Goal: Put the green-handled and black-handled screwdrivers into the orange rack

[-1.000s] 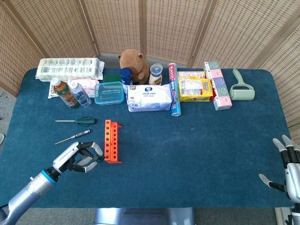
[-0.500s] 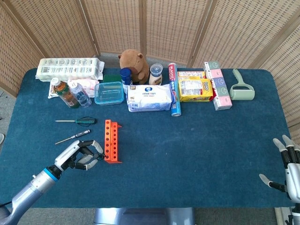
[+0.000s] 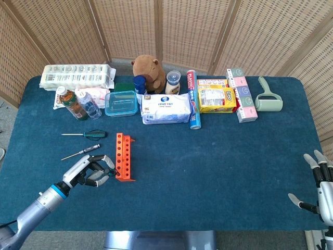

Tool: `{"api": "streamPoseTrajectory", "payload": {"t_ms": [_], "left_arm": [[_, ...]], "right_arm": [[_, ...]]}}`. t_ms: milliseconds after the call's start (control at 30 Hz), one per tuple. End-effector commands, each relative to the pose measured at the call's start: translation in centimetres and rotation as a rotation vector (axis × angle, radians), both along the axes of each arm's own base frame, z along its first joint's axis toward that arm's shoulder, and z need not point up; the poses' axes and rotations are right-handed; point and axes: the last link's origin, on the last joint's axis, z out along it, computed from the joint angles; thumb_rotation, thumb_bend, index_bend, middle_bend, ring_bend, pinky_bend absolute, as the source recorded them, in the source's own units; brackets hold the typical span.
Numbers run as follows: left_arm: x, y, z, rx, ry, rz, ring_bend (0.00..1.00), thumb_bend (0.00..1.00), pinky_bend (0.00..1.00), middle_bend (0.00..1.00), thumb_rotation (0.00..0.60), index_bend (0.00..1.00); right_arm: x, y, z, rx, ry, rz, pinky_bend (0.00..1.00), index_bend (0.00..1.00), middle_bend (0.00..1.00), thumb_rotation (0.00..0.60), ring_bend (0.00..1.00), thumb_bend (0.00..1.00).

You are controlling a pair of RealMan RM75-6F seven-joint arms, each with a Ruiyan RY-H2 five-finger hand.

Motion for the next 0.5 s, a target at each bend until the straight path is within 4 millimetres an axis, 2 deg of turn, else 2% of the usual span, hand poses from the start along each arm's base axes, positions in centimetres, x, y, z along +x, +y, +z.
{"api": "streamPoseTrajectory", "payload": {"t_ms": [33,367,500], "left_arm": [[-0.16,0.23,-0.26,-0.005,0.004,0.009,0.89,0.43,0.9,0.96,0.6,0.5],[-0.31,0.25,-0.3,-0.005,0.018,-0.004,0.89,0.43,0.9,0.96,0.6,0.5],[-0.35,0.13,-0.33,-0.001,0.03,-0.009,0.89,0.43,0.9,0.96,0.6,0.44]], "right_arm": [[-0.01,0.0,0.0,0.0,0.0,0.0,0.0,0.1,0.0,0.6,0.0,0.0],[-0.02,0.01,0.01,0.001,-0.002,-0.001,0.0,0.1,0.0,0.6,0.0,0.0],[-0.01,0.04,0.04,-0.001,-0.002,0.0,0.0,0.1,0.0,0.6,0.0,0.0]]}}
